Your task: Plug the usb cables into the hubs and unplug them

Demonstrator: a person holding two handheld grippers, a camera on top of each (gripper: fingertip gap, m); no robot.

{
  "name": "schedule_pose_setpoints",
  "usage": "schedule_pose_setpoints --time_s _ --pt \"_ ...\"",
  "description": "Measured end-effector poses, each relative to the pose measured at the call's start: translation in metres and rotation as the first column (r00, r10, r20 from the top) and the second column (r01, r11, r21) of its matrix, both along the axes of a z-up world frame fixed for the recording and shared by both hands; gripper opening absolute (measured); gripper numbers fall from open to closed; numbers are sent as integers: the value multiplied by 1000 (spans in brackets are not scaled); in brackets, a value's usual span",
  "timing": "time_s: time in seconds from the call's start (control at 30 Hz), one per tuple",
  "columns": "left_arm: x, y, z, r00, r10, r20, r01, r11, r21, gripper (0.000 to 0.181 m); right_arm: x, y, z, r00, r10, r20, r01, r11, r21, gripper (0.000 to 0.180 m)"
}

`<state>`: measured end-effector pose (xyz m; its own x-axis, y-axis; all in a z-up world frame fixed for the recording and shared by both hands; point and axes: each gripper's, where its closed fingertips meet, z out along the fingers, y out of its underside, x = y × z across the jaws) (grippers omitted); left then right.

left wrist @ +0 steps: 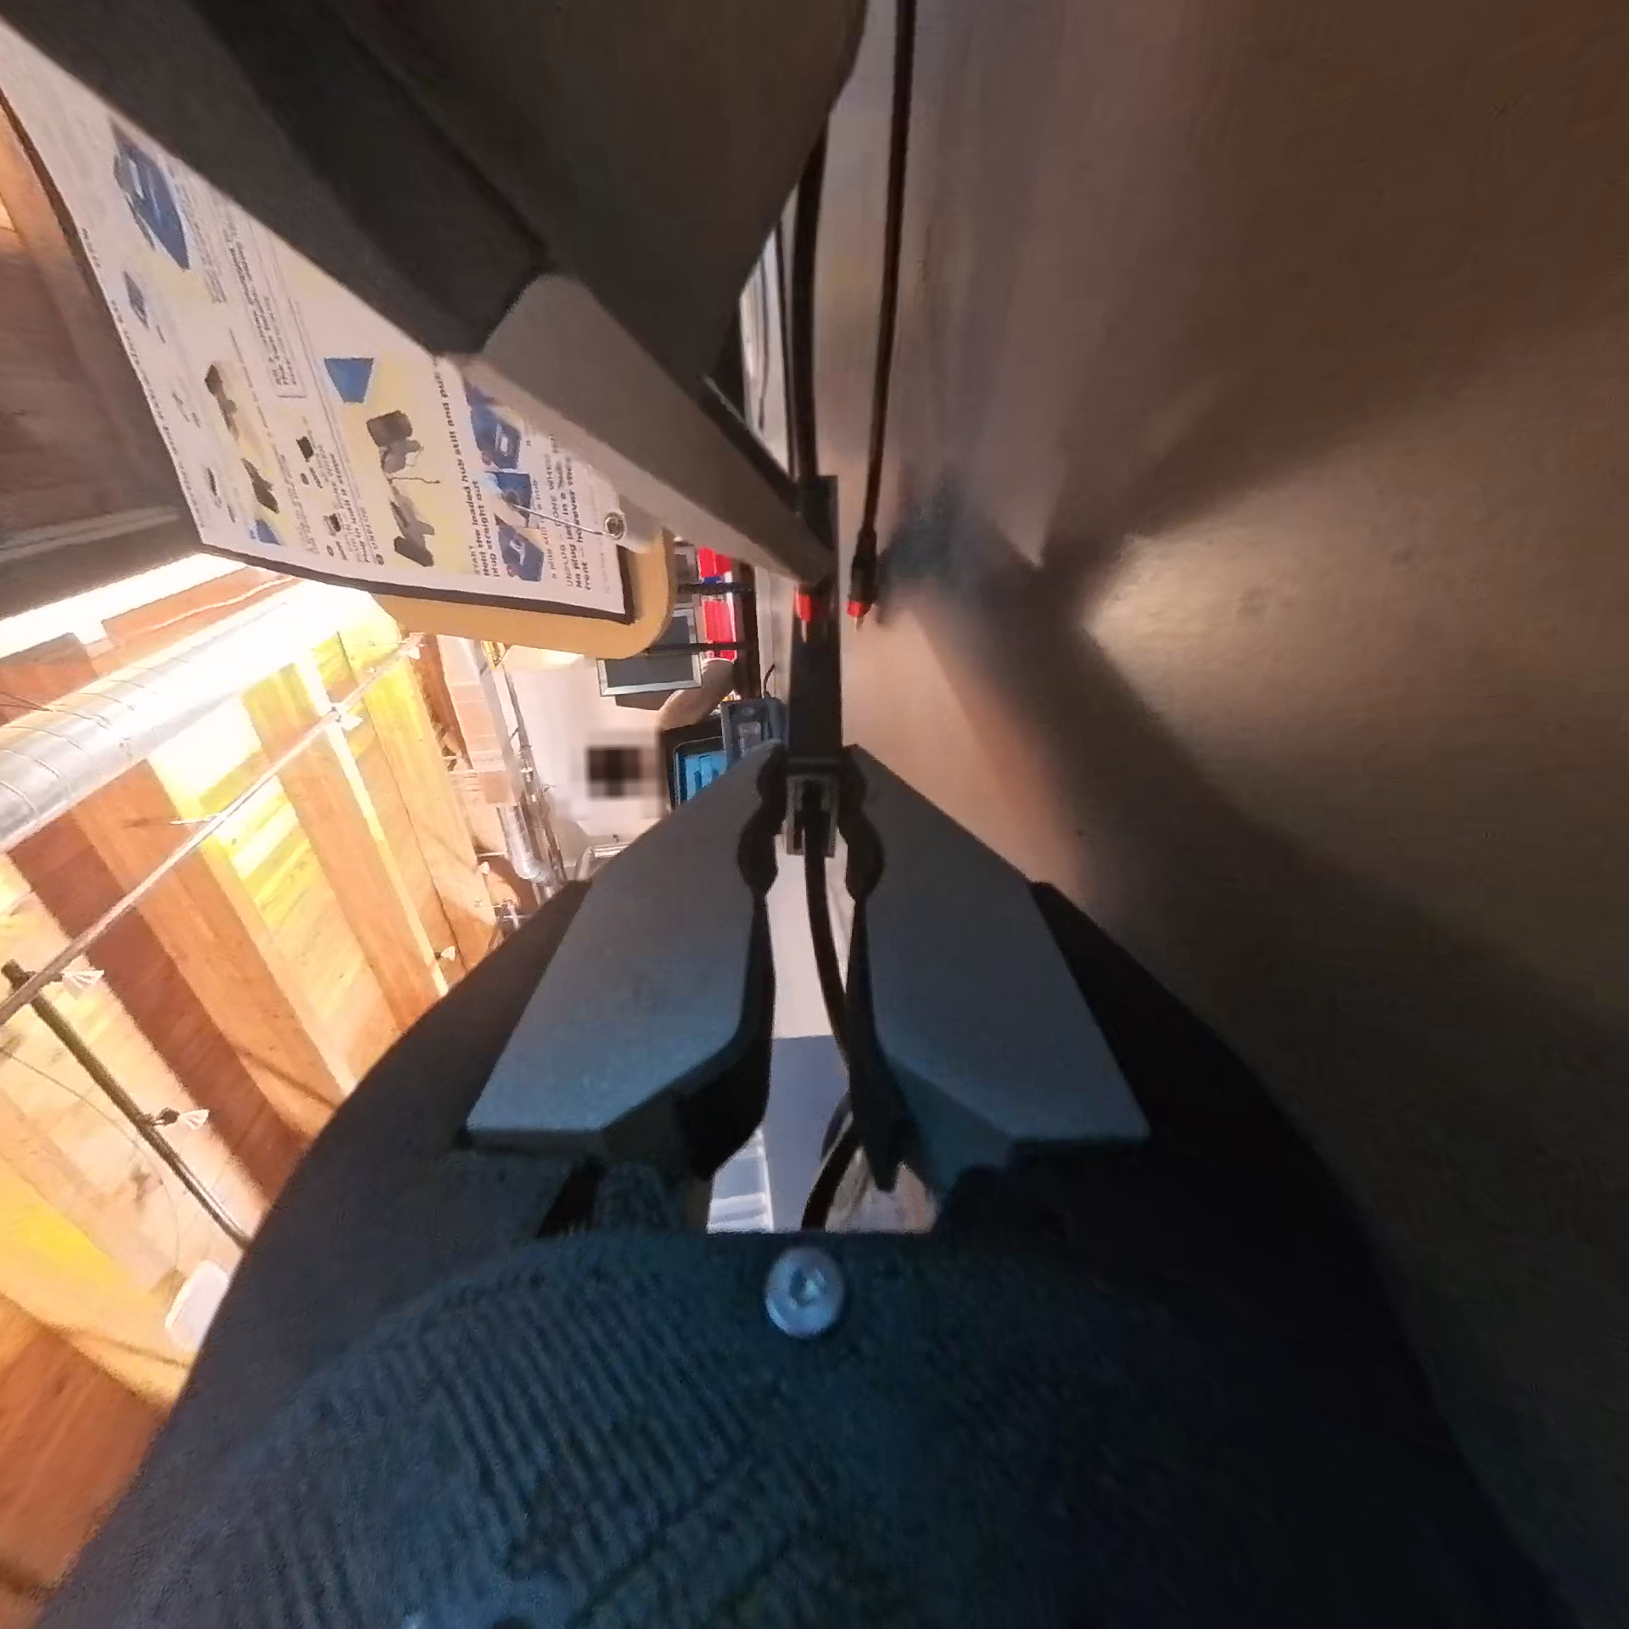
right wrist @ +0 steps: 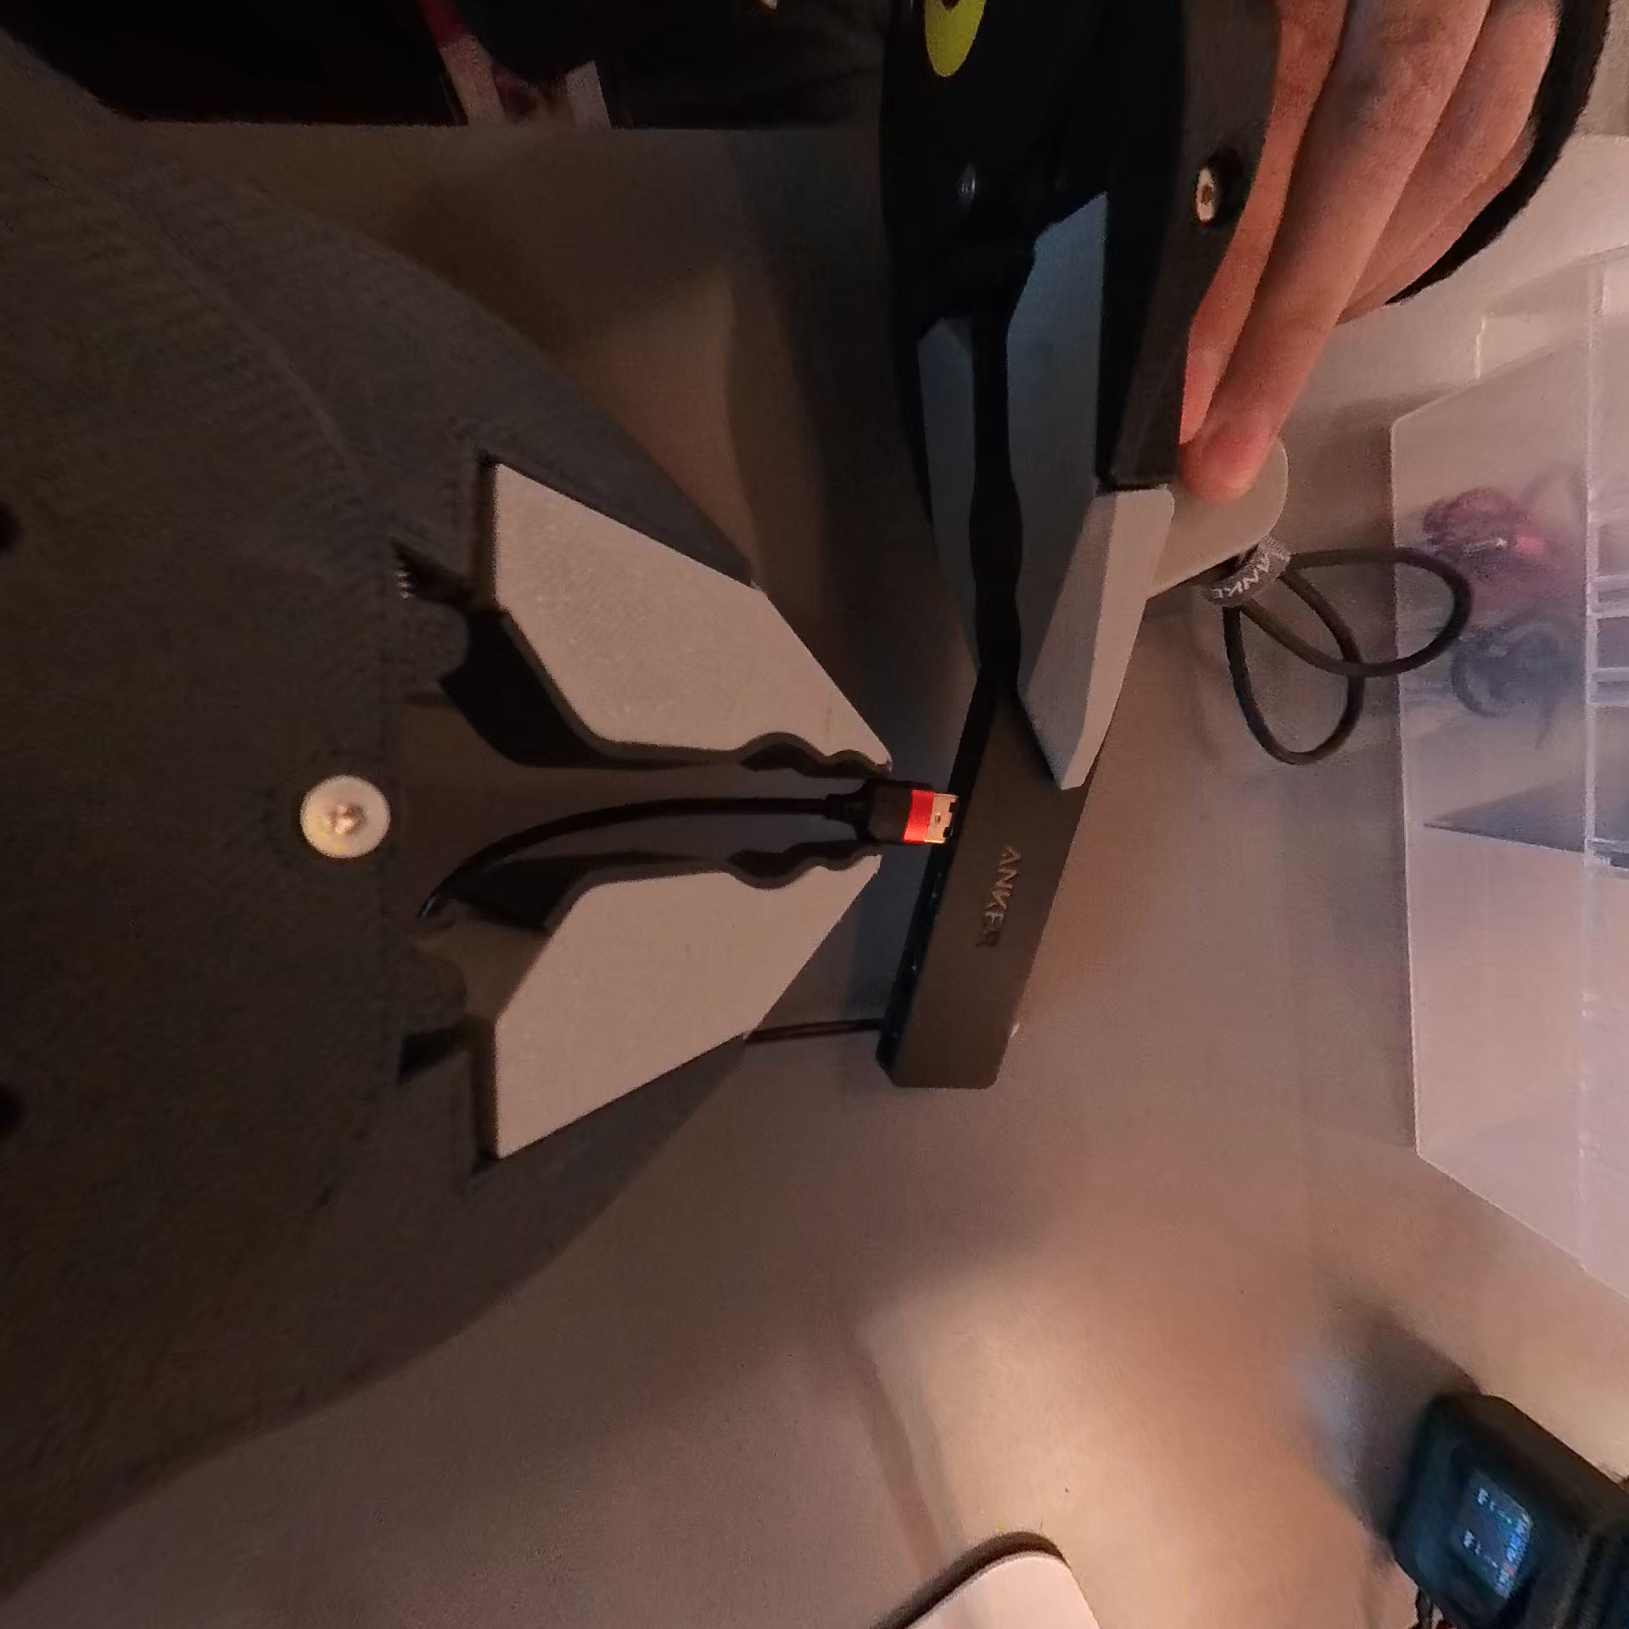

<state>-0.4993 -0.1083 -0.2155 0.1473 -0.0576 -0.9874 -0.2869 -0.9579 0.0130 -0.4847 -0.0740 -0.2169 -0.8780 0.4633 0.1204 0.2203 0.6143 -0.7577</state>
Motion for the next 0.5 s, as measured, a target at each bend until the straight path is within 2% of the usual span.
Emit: schedule_pose_setpoints --time_s 0.27,0.5 --pt "9 4 -2 998 -32 63 30 999 36 7 2 0 0 997 8 74 -3 997 -72 11" --pt "8 4 -2 992 -60 115 47 993 109 8 1 0 0 998 21 62 -17 997 -69 11"
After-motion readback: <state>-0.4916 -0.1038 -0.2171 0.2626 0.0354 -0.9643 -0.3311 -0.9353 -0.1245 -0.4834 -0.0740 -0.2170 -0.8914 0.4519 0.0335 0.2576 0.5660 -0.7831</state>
